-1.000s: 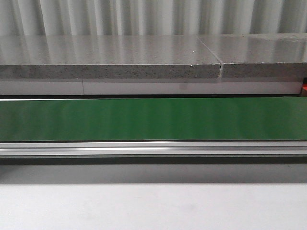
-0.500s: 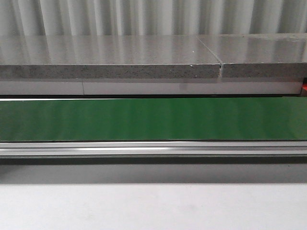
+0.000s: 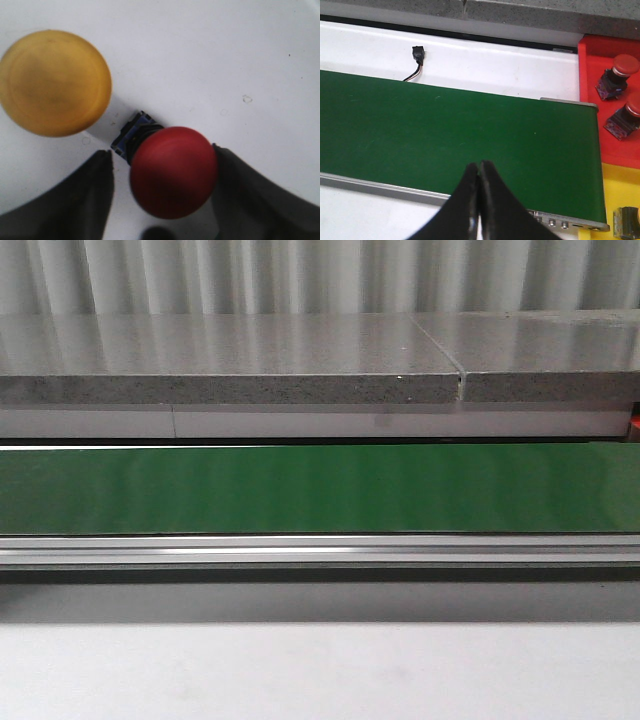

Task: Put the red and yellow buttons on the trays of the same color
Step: 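Move the left gripper over a red push button and grasp it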

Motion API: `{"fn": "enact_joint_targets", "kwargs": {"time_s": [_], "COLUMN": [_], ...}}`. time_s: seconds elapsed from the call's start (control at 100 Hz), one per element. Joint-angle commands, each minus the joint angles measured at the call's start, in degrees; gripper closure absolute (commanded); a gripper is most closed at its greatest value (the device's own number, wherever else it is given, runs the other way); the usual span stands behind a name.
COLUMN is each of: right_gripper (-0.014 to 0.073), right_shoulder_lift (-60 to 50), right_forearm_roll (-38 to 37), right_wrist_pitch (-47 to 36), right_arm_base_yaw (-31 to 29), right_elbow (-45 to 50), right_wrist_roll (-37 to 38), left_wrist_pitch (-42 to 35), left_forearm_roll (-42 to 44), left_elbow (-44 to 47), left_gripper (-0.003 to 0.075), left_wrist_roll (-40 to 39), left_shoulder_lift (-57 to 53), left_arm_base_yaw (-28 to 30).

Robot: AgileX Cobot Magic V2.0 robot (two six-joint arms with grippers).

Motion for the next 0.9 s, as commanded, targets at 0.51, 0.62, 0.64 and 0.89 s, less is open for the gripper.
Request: {"fn": "enact_joint_targets", "kwargs": {"time_s": [0.51,0.62,0.64,0.89], "right_gripper": [0.0662,0.0662,0.0662,0.0662], "right_shoulder_lift": [-0.3,-0.3,-0.3,-0.3], "right_forearm_roll": [0.9,0.9,0.9,0.9], "right_wrist_pitch": [-3.2,-3.2,-3.2,-3.2], "right_arm_base_yaw": [0.0,0.0,0.0,0.0], "right_elbow": [-1.4,-1.4,-1.4,-1.4], "right_wrist_roll": [-0.6,-0.6,-0.6,-0.6], "left_wrist_pitch": [3.1,5.2,5.8,13.2], "left_forearm_roll": [-1.8,-1.8,-1.8,-1.8], "left_elbow": [-2.8,-2.8,-2.8,-1.9], "left_gripper": [0.074,0.074,0.074,0.074], "left_wrist_roll": [7.7,10.6,11.0,15.4], "left_shoulder_lift": [-13.0,-17.3,-18.1,-24.8], "left_arm_base_yaw": [0.1,0.1,0.1,-0.2]}}
